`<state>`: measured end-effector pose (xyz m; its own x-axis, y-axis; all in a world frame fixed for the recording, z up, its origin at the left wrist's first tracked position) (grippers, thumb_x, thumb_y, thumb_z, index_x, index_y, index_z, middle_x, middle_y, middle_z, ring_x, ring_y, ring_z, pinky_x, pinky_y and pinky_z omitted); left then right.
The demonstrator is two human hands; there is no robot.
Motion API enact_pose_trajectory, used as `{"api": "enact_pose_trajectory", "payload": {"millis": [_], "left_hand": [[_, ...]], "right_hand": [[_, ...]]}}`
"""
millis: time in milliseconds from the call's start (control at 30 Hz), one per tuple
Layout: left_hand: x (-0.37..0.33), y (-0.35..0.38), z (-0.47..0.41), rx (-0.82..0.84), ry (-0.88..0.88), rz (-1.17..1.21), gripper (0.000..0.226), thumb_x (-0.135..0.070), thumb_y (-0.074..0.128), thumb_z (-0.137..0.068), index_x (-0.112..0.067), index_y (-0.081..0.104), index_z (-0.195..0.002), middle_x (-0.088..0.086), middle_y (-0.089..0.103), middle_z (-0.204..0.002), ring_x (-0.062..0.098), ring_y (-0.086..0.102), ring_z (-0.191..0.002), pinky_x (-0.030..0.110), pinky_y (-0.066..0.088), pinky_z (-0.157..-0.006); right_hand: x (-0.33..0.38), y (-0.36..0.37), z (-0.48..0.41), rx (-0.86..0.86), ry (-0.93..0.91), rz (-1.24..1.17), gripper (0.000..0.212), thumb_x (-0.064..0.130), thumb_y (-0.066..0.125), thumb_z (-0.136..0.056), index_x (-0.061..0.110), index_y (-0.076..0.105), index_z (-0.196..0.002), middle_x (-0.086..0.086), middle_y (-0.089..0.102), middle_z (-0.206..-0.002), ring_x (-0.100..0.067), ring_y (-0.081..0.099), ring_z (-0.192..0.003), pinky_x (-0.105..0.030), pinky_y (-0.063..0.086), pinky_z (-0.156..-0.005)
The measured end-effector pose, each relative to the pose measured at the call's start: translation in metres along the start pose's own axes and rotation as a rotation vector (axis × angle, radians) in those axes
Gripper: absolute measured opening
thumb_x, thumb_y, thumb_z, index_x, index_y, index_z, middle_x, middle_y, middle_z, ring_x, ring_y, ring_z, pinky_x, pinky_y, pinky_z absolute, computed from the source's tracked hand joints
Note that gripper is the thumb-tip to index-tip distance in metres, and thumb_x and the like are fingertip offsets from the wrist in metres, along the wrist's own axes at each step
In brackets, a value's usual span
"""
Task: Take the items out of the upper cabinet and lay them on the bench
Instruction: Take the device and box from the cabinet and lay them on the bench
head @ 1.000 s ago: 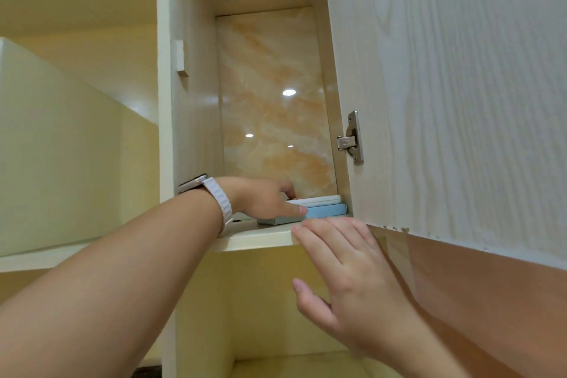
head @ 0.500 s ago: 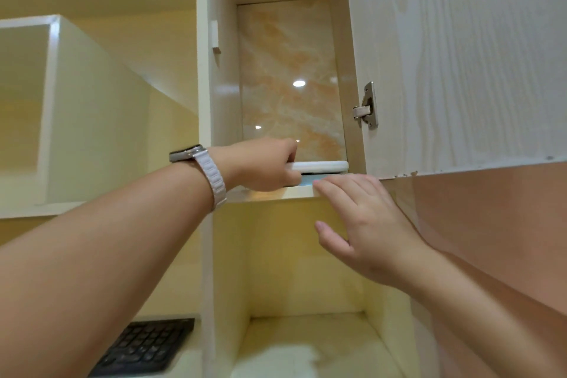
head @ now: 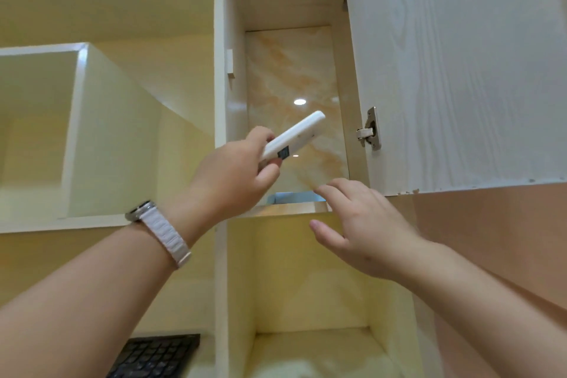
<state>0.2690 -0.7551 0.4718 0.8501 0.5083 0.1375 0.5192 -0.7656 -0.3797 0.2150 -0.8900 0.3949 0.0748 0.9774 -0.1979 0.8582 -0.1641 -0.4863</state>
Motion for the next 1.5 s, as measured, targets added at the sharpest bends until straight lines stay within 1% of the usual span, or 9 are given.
{"api": "enact_pose_trajectory", "payload": {"millis": [133,333,467,567,767,933,1100,1333,1500], "left_hand": [[0.011,-0.012,0.032,-0.07,-0.097,0.208,0.023,-0.032,0.054,-0.091,-0.034,0.05,-0.114,-0.008,0.061,-0.072,0.011,0.055,-0.061,0.032,0.044,-0.053],[0.036,0.001,0.074,-0.117,-0.197,0.383,0.01,-0.031,0.056,-0.092,-0.038,0.055,-0.1,-0.01,0.057,-0.063,0.012,0.053,-0.055,0.032,0.042,-0.05],[0.052,0.005,0.09,-0.134,-0.253,0.443,0.009,-0.037,0.056,-0.089,-0.038,0.057,-0.098,-0.007,0.062,-0.069,0.014,0.056,-0.059,0.04,0.048,-0.055],[0.057,0.005,0.1,-0.154,-0.277,0.488,0.008,-0.036,0.056,-0.087,-0.039,0.057,-0.094,-0.003,0.063,-0.069,0.017,0.057,-0.06,0.035,0.046,-0.054],[0.056,0.009,0.114,-0.156,-0.359,0.566,0.007,-0.031,0.06,-0.091,-0.038,0.059,-0.092,0.003,0.064,-0.071,0.022,0.059,-0.058,0.035,0.048,-0.054],[0.053,0.003,0.124,-0.233,-0.417,0.621,0.011,-0.043,0.055,-0.085,-0.037,0.059,-0.093,0.0,0.065,-0.072,0.026,0.066,-0.067,0.052,0.056,-0.066],[0.046,-0.006,0.13,-0.266,-0.475,0.703,0.012,-0.043,0.055,-0.084,-0.035,0.06,-0.091,-0.007,0.068,-0.079,0.017,0.07,-0.07,0.047,0.057,-0.066],[0.013,0.02,0.152,-0.217,-0.55,0.854,0.006,-0.021,0.058,-0.095,-0.027,0.06,-0.095,0.001,0.07,-0.086,0.022,0.071,-0.073,0.018,0.047,-0.052],[-0.006,0.041,0.18,-0.16,-0.614,0.965,0.003,-0.026,0.059,-0.094,-0.029,0.059,-0.095,0.003,0.07,-0.089,0.02,0.072,-0.072,0.03,0.051,-0.054]], "right_hand": [[0.004,0.005,-0.03,0.119,0.061,-0.013,0.062,0.065,0.038,-0.09,0.029,0.037,-0.141,0.009,0.043,-0.137,-0.015,0.037,-0.127,-0.034,0.037,-0.099],[-0.014,0.044,-0.061,0.46,0.225,-0.114,0.104,0.095,0.03,-0.061,0.038,0.026,-0.148,0.007,0.037,-0.152,-0.018,0.036,-0.137,-0.041,0.038,-0.106],[-0.013,0.05,-0.055,0.571,0.243,-0.122,0.098,0.095,0.031,-0.064,0.035,0.039,-0.142,0.008,0.056,-0.134,-0.017,0.055,-0.118,-0.038,0.045,-0.098],[-0.004,0.039,-0.053,0.481,0.156,-0.078,0.066,0.086,0.04,-0.072,0.038,0.055,-0.116,0.015,0.064,-0.098,-0.008,0.061,-0.086,-0.035,0.053,-0.078],[0.011,0.004,-0.046,0.184,0.02,-0.262,0.015,0.039,0.067,-0.082,0.032,0.064,-0.096,0.01,0.059,-0.084,-0.008,0.054,-0.078,-0.04,0.051,-0.073],[0.023,-0.039,-0.037,-0.16,-0.122,-0.225,0.013,0.026,0.066,-0.083,0.015,0.064,-0.088,0.005,0.053,-0.074,-0.017,0.046,-0.071,-0.041,0.046,-0.063],[0.034,-0.093,-0.013,-0.399,-0.101,-0.212,0.019,0.031,0.06,-0.081,0.012,0.057,-0.082,0.007,0.046,-0.065,-0.017,0.041,-0.061,-0.034,0.04,-0.05],[0.009,-0.083,0.023,-0.223,0.23,-0.645,0.009,0.027,0.064,-0.086,0.019,0.061,-0.088,0.0,0.065,-0.078,-0.013,0.06,-0.068,-0.029,0.048,-0.056],[-0.002,-0.045,0.072,-0.146,0.393,-0.79,0.004,0.02,0.063,-0.088,0.018,0.064,-0.09,-0.004,0.068,-0.084,-0.012,0.064,-0.067,-0.019,0.048,-0.051]]}}
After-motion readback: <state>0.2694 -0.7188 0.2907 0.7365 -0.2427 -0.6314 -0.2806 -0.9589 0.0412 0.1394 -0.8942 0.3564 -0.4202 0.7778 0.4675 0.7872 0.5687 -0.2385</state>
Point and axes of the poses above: each hand's wrist, its own z-axis away from the middle knuckle, its own y-axis out of the palm, x = y × z, the point moved 10 cm from there along -z, towards the middle knuckle
